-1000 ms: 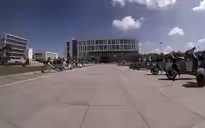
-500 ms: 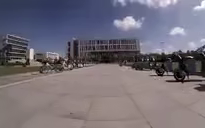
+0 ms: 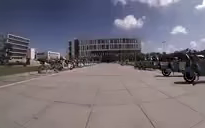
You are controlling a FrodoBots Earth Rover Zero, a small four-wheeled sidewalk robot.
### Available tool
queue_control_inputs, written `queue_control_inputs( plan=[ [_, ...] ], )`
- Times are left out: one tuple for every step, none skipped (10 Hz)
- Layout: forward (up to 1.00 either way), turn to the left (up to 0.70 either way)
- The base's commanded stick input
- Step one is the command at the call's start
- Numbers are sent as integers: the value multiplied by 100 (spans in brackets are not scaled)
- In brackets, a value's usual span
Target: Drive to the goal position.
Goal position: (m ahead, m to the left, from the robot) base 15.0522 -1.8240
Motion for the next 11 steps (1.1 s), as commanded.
queue_control_inputs(
  plan=[
    [70,0],
    [70,0],
    [70,0],
    [70,0],
    [70,0],
    [70,0],
    [70,0],
    [70,0],
    [70,0],
    [70,0],
    [70,0]
  ],
)
